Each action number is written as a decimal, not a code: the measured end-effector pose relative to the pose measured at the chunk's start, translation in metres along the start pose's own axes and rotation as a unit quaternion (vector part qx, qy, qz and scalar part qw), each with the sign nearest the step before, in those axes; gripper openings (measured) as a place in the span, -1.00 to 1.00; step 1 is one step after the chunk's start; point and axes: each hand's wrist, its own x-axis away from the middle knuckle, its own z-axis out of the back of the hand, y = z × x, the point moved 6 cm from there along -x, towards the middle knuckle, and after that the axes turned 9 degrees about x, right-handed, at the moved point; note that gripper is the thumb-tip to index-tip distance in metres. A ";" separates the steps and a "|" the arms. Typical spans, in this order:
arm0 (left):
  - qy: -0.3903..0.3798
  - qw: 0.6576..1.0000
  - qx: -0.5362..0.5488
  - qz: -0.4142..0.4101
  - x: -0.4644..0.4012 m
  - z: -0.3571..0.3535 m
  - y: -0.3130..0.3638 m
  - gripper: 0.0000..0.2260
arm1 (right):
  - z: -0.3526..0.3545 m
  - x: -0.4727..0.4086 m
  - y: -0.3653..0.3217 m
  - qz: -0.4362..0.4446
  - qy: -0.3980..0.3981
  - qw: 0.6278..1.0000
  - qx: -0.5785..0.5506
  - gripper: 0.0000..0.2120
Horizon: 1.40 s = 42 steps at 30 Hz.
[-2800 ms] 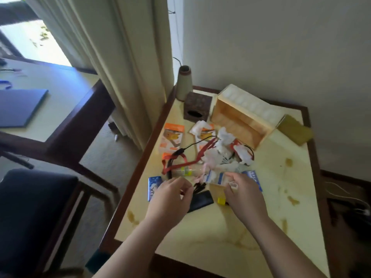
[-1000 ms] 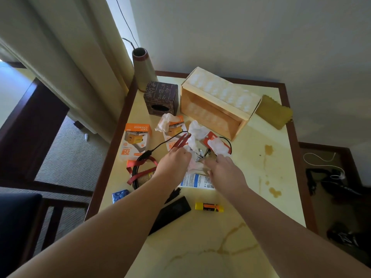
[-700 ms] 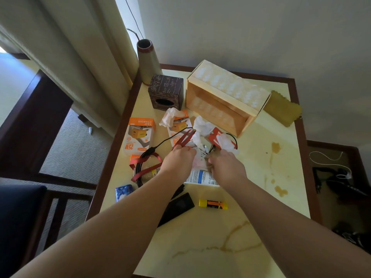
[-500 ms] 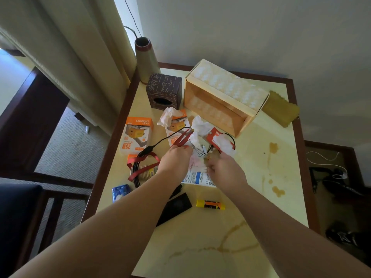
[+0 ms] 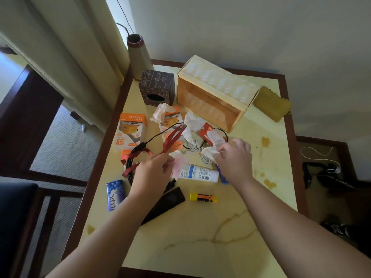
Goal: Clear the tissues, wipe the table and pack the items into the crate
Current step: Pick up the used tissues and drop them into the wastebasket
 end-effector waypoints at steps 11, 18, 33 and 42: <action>0.040 0.994 0.062 0.079 0.058 0.038 -0.013 -0.89 | 0.020 0.009 -0.011 0.074 0.094 0.993 -0.009 -0.90; 0.089 0.990 0.080 0.072 0.096 0.076 -0.012 -0.87 | 0.057 0.091 -0.071 0.156 0.115 0.972 -0.134 -0.87; 0.229 0.962 0.032 0.143 0.285 0.224 -0.123 -0.87 | -0.016 0.289 -0.260 0.360 0.067 0.899 -0.240 -0.88; 0.291 0.914 0.060 0.276 0.418 0.254 -0.228 -0.85 | -0.132 0.395 -0.343 0.415 -0.058 0.874 -0.245 -0.85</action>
